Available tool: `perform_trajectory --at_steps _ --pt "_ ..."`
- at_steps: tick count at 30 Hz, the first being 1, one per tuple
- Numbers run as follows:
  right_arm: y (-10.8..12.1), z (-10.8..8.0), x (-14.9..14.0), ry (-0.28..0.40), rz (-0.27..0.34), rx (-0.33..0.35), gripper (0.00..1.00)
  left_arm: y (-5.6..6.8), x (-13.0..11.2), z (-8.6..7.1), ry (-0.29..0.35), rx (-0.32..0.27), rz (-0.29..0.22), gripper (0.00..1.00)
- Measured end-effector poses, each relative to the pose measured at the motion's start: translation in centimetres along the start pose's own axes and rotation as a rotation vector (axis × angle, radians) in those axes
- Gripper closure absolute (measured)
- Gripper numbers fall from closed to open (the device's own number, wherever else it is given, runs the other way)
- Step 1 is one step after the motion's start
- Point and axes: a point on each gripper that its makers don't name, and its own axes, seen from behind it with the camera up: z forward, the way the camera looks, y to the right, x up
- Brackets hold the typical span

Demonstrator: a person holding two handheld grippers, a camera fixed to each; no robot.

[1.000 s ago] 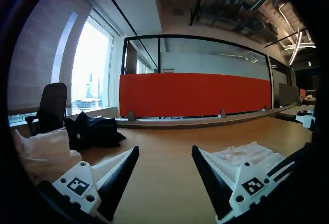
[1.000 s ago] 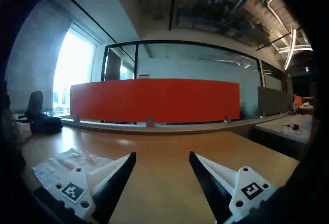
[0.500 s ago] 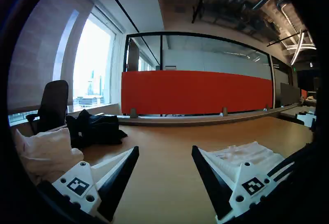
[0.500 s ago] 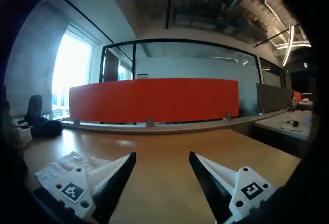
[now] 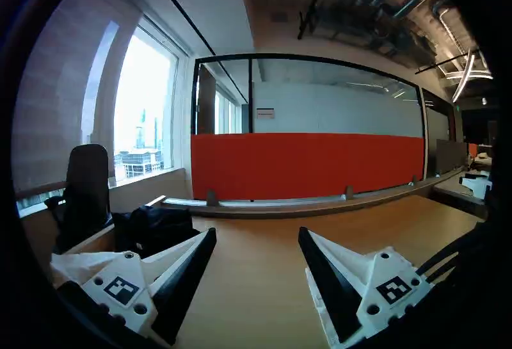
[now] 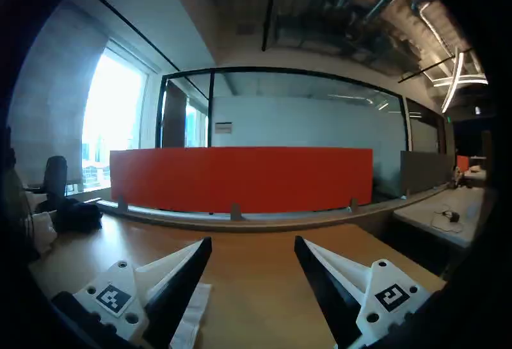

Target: Fold towel

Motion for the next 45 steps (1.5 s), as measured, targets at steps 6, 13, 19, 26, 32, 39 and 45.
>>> perform_trajectory --at_steps 6,13,19,26,32,39,45 --pt "0.2 -0.1 3.8 -0.010 -0.004 -0.001 0.00 0.0 3.9 -0.4 -0.020 -0.009 0.014 0.05" --pt "0.4 -0.2 5.8 -0.037 -0.009 0.011 0.00 0.8 6.0 -0.4 -0.057 -0.029 0.034 0.05" --pt "0.4 -0.2 6.3 -0.063 -0.025 0.029 0.00 2.3 6.4 -0.4 -0.083 -0.061 0.044 0.05" --pt "-1.4 -0.4 5.7 -0.119 -0.090 0.122 0.00 4.5 5.7 -0.6 -0.136 -0.138 0.066 0.05" --pt "-2.8 -0.6 5.2 -0.176 -0.132 0.204 0.00 6.2 4.9 -1.0 -0.187 -0.209 0.115 0.05" --pt "-3.8 -1.1 4.6 -0.230 -0.148 0.282 0.00 7.9 3.7 -1.9 -0.238 -0.290 0.138 0.04" --pt "-5.0 -1.7 4.1 -0.265 -0.145 0.332 0.00 8.5 2.7 -2.4 -0.268 -0.327 0.160 0.05"
